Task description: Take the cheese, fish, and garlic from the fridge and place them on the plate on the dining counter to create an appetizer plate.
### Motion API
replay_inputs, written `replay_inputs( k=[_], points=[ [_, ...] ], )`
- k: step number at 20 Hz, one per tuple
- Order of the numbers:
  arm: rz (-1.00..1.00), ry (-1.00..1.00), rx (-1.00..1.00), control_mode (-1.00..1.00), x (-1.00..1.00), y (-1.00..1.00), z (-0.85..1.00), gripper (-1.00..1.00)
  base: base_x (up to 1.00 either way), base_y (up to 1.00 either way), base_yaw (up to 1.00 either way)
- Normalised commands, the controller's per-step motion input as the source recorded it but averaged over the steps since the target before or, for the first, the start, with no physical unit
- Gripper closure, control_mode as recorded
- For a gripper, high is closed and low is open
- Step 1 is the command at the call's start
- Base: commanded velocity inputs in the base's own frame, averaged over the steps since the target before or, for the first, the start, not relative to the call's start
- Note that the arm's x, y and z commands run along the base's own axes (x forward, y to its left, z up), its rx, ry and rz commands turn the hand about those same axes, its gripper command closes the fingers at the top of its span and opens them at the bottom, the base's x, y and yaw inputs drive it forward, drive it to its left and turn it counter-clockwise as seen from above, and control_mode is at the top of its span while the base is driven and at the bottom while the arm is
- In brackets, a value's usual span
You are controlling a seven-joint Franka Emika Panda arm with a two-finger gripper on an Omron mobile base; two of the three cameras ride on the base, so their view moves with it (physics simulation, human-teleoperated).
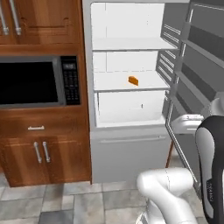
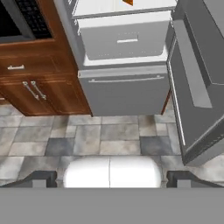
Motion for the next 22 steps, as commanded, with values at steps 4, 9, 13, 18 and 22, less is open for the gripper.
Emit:
replay_inputs(
  k=[4,9,13,18,22],
  points=[
    [0.00,0.00,0.00,1.00,0.00,0.00,0.00,-1.00,0.99,0.00,-0.20],
    [0.00,0.00,0.00,1.00,0.00,0.00,0.00,-1.00,0.77,0.00,-0.20],
    [0.00,0.00,0.00,1.00,0.00,0.00,0.00,-1.00,0.74,0.00,-0.20],
    [0.00,0.00,0.00,1.00,0.00,0.00,0.00,-1.00,0.58,0.02,-0.20],
    [0.00,0.00,0.00,1.00,0.00,0.00,0.00,-1.00,0.39,0.09,-0.19]
  ],
)
